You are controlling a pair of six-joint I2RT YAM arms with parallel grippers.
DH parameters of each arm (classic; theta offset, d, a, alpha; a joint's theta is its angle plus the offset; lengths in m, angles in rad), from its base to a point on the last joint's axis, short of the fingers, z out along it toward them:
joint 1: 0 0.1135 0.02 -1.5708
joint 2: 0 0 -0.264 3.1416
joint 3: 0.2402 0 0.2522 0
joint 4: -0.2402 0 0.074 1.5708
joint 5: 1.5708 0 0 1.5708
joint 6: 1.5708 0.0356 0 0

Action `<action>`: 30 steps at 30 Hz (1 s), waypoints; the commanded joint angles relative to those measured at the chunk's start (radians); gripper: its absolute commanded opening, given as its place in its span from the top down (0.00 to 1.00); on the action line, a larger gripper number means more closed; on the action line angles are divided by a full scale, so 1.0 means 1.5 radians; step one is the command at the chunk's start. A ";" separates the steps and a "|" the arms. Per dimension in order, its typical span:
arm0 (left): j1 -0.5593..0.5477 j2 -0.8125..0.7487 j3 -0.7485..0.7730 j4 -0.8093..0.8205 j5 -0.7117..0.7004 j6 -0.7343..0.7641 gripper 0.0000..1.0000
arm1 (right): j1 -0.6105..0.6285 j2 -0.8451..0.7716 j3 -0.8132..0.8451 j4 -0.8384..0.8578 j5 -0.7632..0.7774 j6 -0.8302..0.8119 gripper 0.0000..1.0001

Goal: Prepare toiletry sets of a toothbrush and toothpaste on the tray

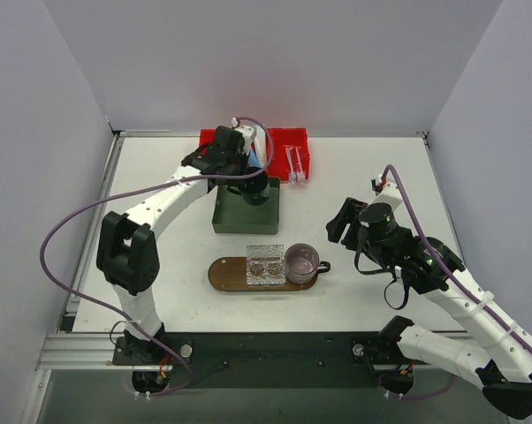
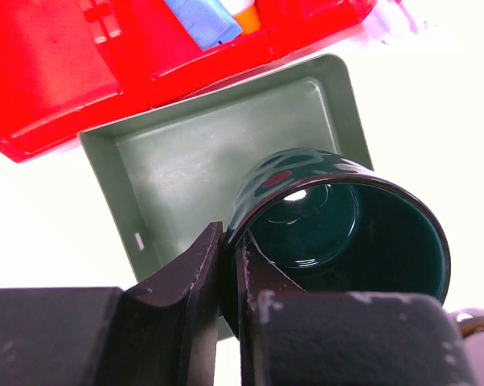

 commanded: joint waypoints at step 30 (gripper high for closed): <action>0.044 -0.426 -0.234 -0.177 0.067 -0.011 1.00 | 0.001 -0.011 -0.010 -0.012 0.020 -0.032 0.42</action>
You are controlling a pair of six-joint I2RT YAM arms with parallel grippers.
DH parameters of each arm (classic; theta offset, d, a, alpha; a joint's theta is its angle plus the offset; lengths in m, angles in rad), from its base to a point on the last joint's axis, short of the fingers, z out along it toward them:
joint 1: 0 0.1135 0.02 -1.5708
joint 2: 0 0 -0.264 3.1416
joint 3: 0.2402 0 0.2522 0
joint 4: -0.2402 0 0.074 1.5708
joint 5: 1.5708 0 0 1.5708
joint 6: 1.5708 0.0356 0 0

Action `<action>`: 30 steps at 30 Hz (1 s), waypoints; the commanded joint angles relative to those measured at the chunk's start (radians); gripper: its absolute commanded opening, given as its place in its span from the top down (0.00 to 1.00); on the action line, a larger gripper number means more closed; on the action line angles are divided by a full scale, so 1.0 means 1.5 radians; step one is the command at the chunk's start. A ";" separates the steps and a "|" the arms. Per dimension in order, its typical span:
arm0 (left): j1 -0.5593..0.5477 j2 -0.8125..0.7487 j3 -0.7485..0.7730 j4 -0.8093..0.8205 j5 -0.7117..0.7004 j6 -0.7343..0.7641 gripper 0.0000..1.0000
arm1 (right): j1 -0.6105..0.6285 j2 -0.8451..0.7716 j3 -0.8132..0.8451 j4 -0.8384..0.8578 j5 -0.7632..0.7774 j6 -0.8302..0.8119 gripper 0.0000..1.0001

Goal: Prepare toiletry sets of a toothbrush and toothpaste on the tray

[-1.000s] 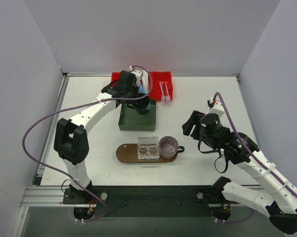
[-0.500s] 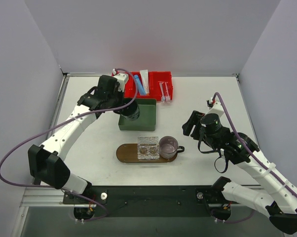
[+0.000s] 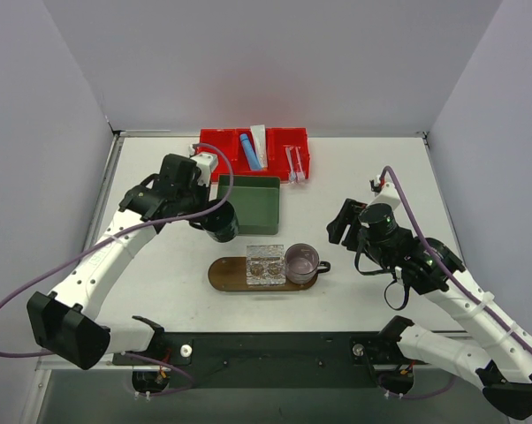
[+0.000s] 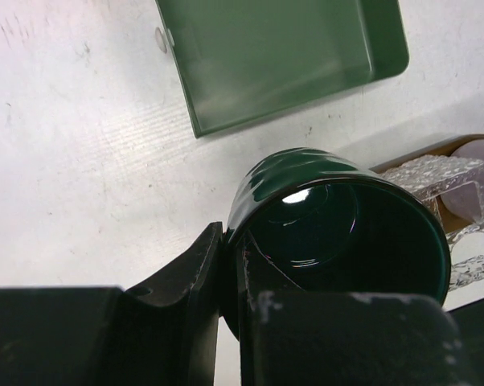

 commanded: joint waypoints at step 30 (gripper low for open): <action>-0.095 -0.089 -0.163 0.011 -0.058 -0.095 1.00 | 0.001 -0.038 -0.034 -0.011 0.028 -0.005 0.42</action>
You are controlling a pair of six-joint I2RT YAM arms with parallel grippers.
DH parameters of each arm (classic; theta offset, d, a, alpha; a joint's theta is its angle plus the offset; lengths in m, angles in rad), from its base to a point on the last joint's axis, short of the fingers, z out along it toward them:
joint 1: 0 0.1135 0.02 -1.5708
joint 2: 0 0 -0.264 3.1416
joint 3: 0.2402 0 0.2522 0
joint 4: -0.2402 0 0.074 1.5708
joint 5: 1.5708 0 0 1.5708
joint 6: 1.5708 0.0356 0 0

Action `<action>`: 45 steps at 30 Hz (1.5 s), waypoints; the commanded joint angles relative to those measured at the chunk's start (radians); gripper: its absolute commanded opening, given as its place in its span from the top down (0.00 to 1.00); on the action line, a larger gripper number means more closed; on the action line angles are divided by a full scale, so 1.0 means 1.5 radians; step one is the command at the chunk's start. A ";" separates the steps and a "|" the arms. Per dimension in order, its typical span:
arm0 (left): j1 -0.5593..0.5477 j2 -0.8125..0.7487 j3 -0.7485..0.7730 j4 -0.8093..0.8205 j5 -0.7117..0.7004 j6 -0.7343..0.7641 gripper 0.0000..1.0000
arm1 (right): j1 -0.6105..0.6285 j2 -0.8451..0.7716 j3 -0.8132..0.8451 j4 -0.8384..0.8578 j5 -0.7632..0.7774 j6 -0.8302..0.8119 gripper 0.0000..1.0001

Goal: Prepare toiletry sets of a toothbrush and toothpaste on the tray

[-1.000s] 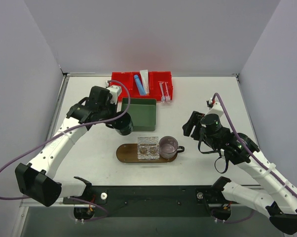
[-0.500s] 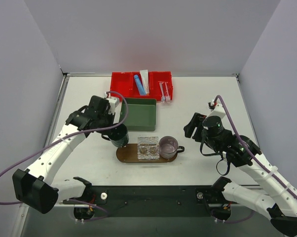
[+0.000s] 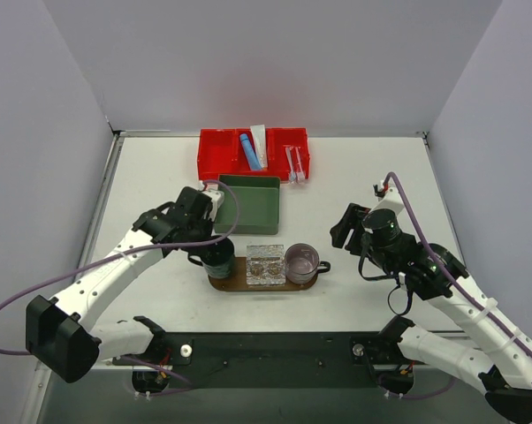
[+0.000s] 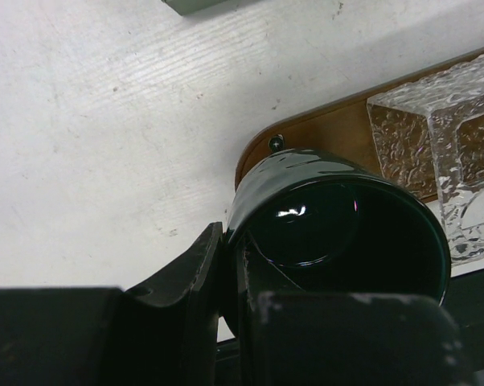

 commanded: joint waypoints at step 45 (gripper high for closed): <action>-0.048 0.010 -0.109 0.174 -0.034 -0.042 1.00 | 0.000 0.018 -0.003 -0.007 0.028 0.001 0.42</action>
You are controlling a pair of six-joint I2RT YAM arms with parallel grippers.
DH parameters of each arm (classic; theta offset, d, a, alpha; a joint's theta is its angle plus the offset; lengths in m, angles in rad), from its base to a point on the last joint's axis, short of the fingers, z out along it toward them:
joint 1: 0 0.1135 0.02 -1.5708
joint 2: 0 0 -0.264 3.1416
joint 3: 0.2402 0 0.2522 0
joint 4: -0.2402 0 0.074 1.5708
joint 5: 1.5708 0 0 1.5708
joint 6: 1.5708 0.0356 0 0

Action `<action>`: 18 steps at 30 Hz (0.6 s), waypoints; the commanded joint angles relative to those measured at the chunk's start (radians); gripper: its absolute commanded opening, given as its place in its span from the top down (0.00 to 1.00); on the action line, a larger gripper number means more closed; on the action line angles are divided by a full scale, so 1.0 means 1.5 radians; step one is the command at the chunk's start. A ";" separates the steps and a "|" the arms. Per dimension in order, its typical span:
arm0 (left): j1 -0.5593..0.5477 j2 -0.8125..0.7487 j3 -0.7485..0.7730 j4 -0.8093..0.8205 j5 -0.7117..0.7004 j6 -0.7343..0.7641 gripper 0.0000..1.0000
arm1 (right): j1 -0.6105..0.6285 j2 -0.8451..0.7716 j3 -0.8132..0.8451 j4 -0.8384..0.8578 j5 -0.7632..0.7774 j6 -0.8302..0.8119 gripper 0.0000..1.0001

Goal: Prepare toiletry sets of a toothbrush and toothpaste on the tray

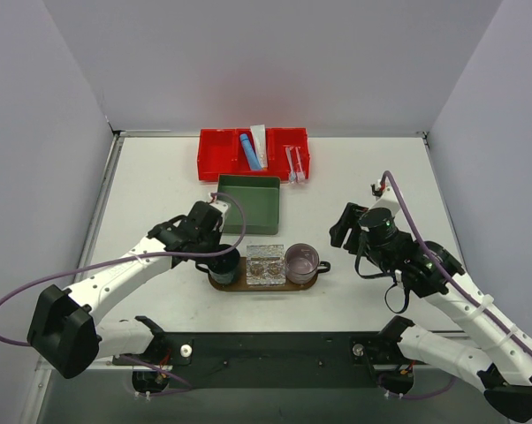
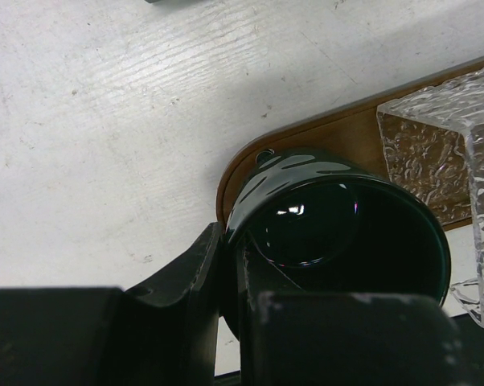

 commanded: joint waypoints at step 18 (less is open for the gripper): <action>-0.005 0.010 0.007 0.047 -0.006 0.002 1.00 | 0.001 0.015 0.000 -0.007 0.020 -0.004 0.41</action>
